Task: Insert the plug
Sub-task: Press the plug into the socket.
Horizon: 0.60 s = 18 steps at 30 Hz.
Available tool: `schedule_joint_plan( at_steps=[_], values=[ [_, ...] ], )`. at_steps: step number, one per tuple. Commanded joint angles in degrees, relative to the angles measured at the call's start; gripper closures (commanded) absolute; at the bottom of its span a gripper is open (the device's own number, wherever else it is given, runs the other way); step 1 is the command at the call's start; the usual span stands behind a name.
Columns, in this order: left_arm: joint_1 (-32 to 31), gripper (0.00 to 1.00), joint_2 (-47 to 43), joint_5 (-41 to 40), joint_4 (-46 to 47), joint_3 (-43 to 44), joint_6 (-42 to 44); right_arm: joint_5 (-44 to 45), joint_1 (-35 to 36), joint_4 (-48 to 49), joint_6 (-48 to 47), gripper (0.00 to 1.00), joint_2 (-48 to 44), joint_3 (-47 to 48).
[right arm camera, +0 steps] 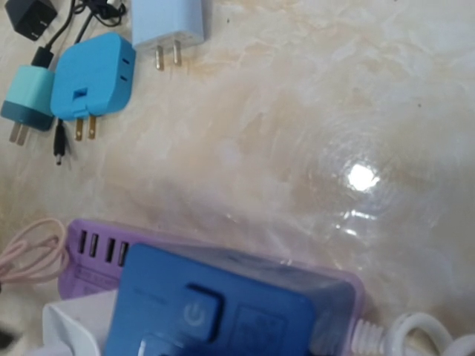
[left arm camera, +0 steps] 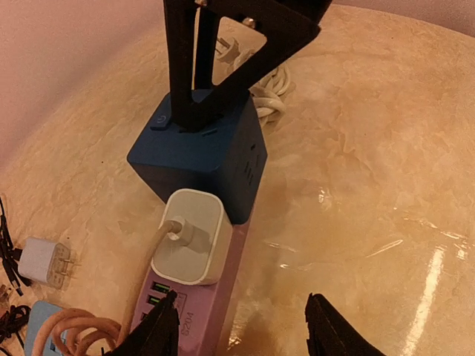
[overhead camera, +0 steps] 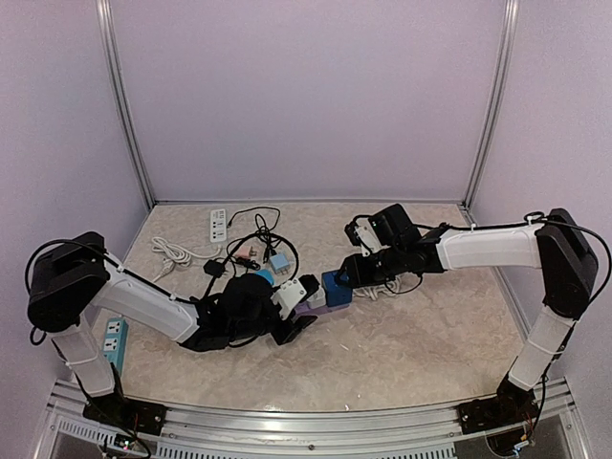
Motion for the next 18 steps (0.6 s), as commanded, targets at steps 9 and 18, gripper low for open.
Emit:
schedule_joint_plan(
  at_steps=[9,18],
  values=[
    [3.3,0.40,4.9,-4.0,-3.6,6.8,4.2,-0.7,0.3,-5.3,-2.4,0.59,2.3,1.6],
    [4.5,0.44,8.4,1.7,-3.8,9.6,6.1,-1.4,0.3,-5.7,-3.3,0.59,2.2,1.7]
  ],
)
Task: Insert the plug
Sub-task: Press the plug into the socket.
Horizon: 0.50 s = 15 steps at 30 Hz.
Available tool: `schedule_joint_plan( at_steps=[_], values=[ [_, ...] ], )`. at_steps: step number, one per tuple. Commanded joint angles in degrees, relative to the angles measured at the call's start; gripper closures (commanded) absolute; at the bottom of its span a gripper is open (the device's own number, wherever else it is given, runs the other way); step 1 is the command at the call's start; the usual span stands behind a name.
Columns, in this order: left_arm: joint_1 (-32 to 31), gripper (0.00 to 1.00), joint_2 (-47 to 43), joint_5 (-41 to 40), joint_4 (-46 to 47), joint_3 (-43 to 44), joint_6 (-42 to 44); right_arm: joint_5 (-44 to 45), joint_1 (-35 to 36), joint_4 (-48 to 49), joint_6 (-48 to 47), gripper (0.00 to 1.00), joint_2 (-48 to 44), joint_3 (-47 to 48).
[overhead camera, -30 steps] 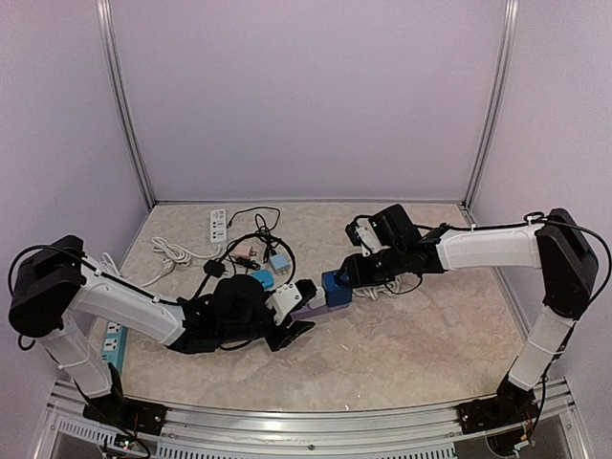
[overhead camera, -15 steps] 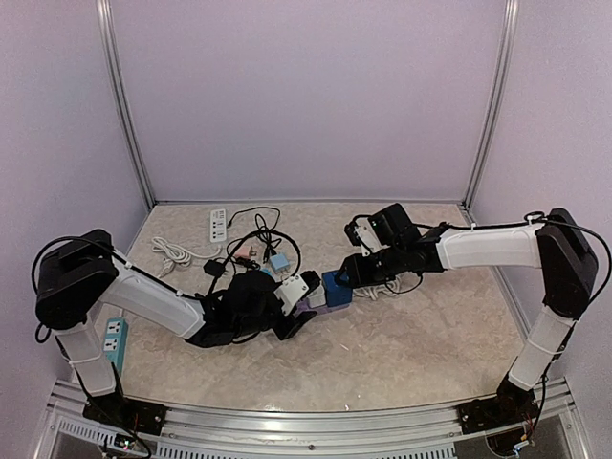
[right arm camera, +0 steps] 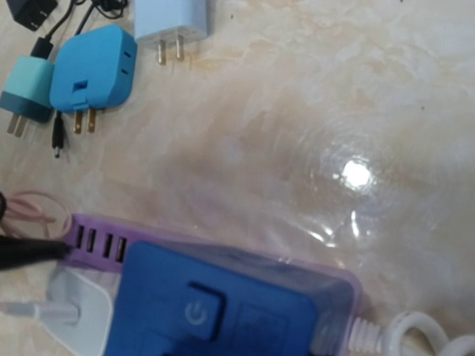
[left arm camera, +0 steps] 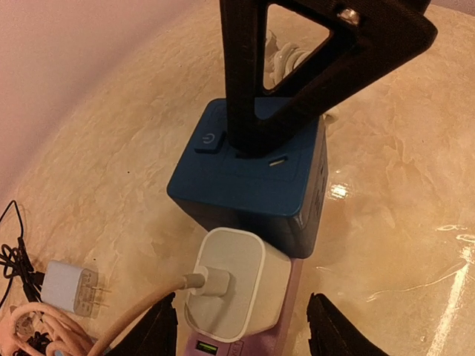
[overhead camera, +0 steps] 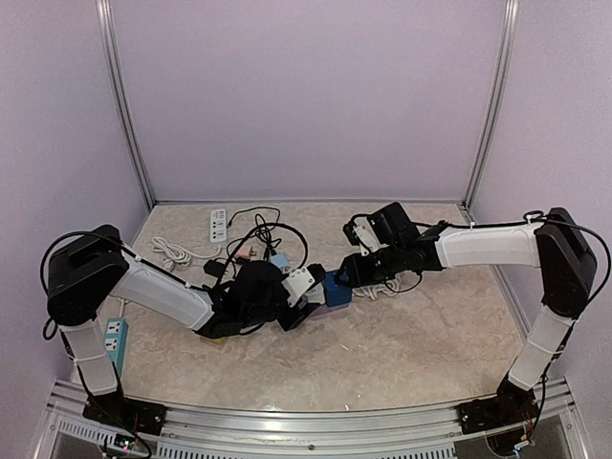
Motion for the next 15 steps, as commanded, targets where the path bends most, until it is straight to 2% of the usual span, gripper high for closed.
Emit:
schedule_joint_plan(
  at_steps=[1,5,9,15],
  values=[
    [0.6,0.46,1.6,4.1,-1.2,1.5,2.3,-1.3,0.3,-3.8,-1.6,0.59,1.8,0.3],
    [0.6,0.54,1.4,6.4,-3.1,2.6,3.3,-1.3,0.3,-3.3,-1.3,0.60,1.7,-0.1],
    [0.6,0.68,1.7,7.5,-4.9,3.7,3.4,-1.7,0.5,-2.4,-0.3,0.60,1.8,-0.6],
    [0.5,0.85,3.8,7.0,-14.7,10.3,1.7,-1.9,0.9,-2.0,-0.2,0.61,2.0,-0.7]
  ],
)
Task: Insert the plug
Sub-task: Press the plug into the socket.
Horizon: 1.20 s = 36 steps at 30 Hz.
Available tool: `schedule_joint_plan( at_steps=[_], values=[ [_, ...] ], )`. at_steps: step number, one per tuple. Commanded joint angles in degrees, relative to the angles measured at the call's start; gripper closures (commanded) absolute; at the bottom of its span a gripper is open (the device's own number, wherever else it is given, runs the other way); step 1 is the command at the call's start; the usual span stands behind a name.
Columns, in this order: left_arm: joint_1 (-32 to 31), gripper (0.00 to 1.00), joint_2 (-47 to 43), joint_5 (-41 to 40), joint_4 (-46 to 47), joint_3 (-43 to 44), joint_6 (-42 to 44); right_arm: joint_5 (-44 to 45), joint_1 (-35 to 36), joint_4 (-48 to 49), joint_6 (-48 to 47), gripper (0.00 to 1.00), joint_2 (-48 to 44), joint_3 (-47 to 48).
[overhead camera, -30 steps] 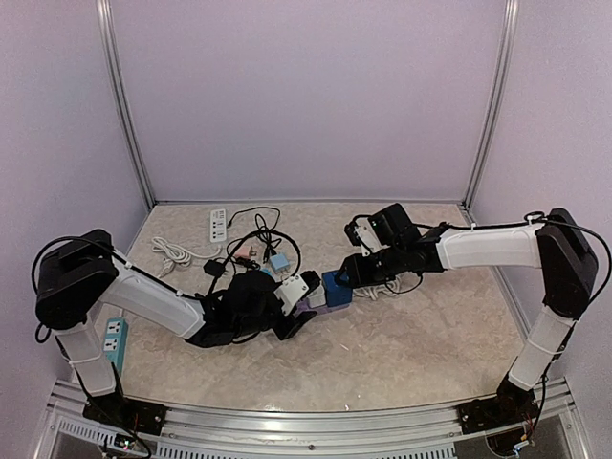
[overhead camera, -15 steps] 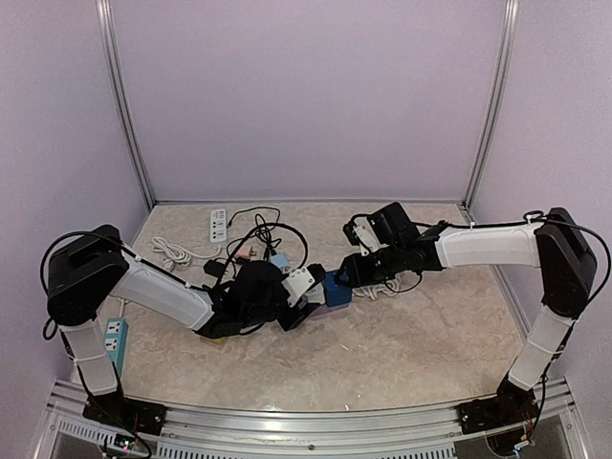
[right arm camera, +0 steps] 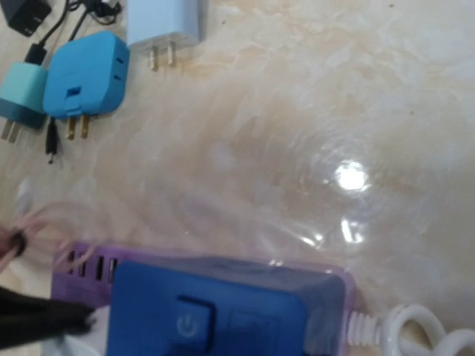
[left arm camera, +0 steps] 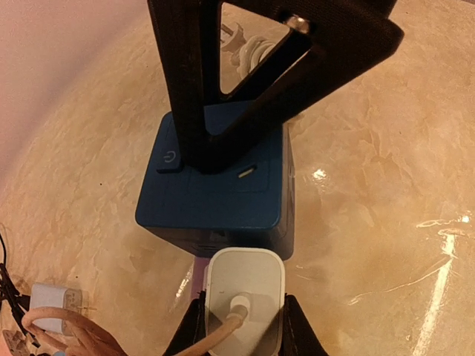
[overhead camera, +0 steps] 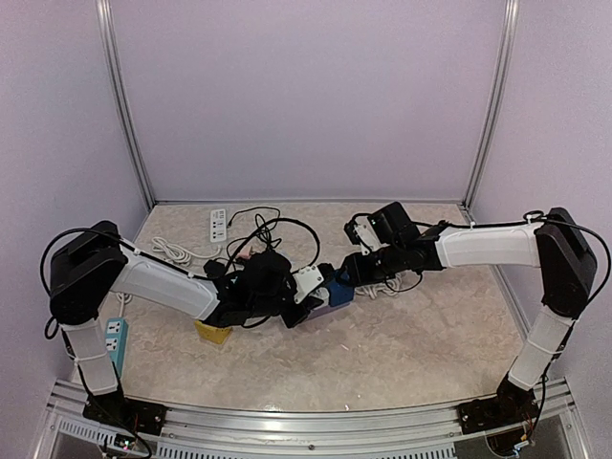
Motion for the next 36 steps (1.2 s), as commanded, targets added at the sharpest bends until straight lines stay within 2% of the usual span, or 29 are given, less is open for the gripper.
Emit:
schedule_joint_plan(
  at_steps=[1,3,12,17,21,24,28,32,36],
  values=[
    [-0.2,0.89,3.3,1.2,-8.6,6.4,-1.3,-2.4,1.0,-2.1,-0.2,0.61,2.0,-0.7],
    [-0.1,1.00,4.0,0.6,-13.0,8.7,-2.1,-2.7,1.2,-1.8,-0.1,0.61,2.2,-0.8],
    [-0.4,1.00,10.1,-7.2,-35.6,24.6,-12.9,-3.9,2.4,-1.0,0.3,0.64,3.9,-0.3],
    [-0.3,1.00,13.2,-10.3,-39.4,27.2,-15.3,-4.6,2.4,-1.1,0.5,0.64,4.6,-0.3],
    [1.6,1.00,16.4,-7.3,-42.8,28.1,-19.7,-4.6,2.5,-1.6,1.0,0.64,4.9,0.4],
    [1.2,1.00,16.8,-6.7,-43.0,28.1,-20.2,-3.6,2.4,-2.5,0.9,0.64,5.4,1.2],
    [-0.5,1.00,20.2,-8.5,-46.4,32.2,-18.4,-3.6,2.4,-2.6,1.0,0.64,6.0,2.3],
    [3.4,1.00,21.7,-4.6,-46.8,31.5,-22.4,-3.2,2.4,-2.8,1.5,0.64,6.2,2.4],
    [3.6,1.00,22.2,-6.7,-49.6,32.3,-21.7,-3.4,2.4,-2.8,1.4,0.64,6.6,2.5]
  ],
)
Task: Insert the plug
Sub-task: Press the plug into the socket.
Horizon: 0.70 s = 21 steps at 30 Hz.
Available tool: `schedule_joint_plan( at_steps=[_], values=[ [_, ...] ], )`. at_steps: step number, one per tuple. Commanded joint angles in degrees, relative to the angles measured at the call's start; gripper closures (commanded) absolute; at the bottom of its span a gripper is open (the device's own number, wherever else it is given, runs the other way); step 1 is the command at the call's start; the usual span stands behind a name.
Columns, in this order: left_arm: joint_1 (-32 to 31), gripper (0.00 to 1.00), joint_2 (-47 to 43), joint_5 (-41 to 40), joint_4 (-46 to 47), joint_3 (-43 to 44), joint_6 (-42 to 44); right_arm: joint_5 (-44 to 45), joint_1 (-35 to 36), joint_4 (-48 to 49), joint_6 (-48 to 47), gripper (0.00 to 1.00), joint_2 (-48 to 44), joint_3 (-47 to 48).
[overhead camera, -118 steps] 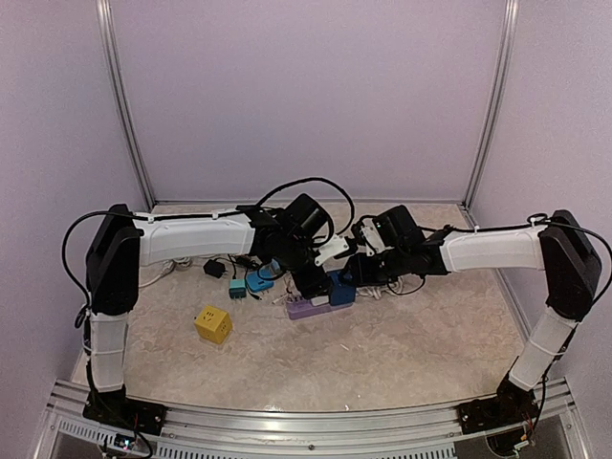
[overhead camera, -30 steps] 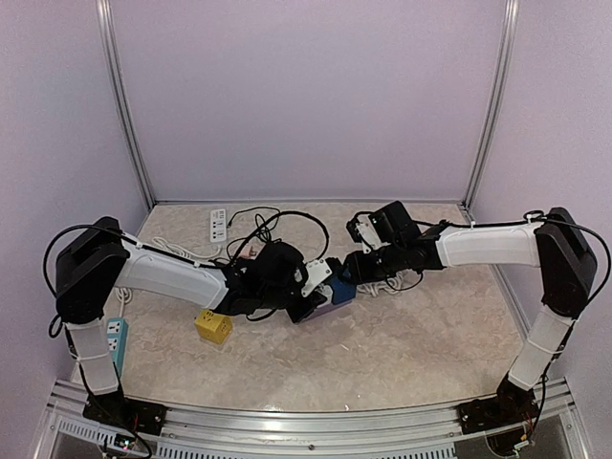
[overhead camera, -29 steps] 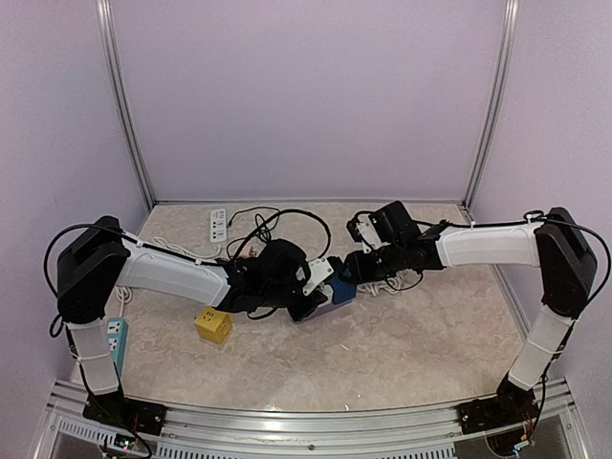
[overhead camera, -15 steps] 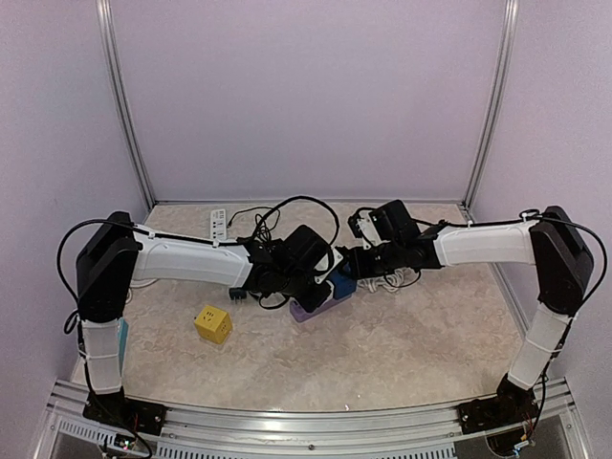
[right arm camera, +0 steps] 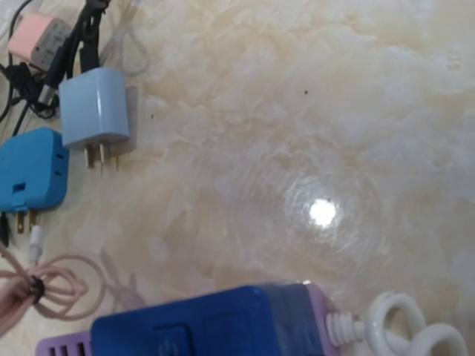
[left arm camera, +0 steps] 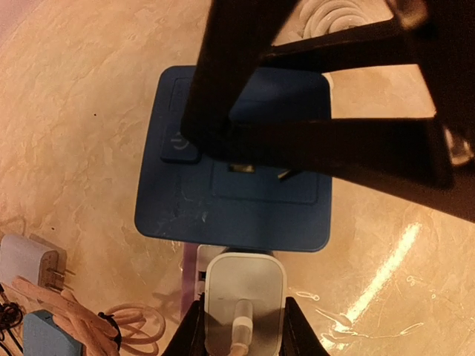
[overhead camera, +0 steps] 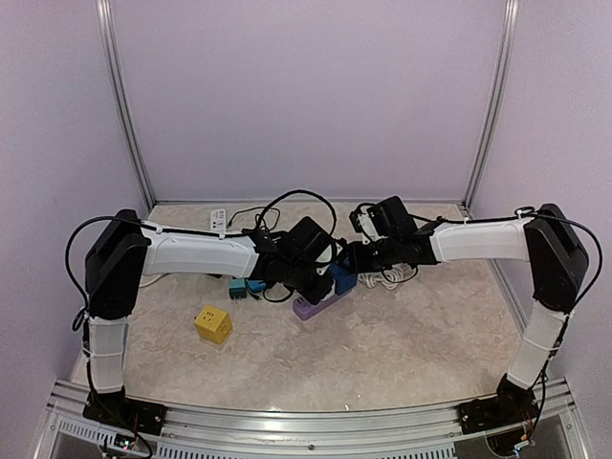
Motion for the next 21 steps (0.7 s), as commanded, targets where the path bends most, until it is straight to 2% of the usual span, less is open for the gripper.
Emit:
schedule_joint_plan(
  at_steps=[1,4,7,10,15,21],
  values=[
    [1.8,1.00,9.8,-3.4,-7.3,-0.8,-0.4,-9.6,4.2,-6.3,-0.6,0.64,3.3,-0.4],
    [0.4,1.00,13.6,-3.1,-10.1,2.1,1.4,-9.7,4.2,-6.4,-0.8,0.64,3.6,0.0],
    [2.7,1.00,14.5,0.9,-7.8,-0.1,-1.5,-9.5,4.2,-7.0,-1.4,0.63,3.5,0.6],
    [3.7,1.00,13.2,-0.6,-8.8,-0.6,-0.8,-8.6,4.1,-8.3,-2.6,0.61,3.0,1.2],
    [1.0,1.00,14.6,-2.2,-11.4,1.3,2.4,-8.2,3.7,-9.2,-4.1,0.57,2.8,2.7],
    [1.3,1.00,14.9,-1.7,-13.3,3.4,3.4,-7.1,3.4,-11.0,-5.3,0.56,1.9,4.8]
  ],
)
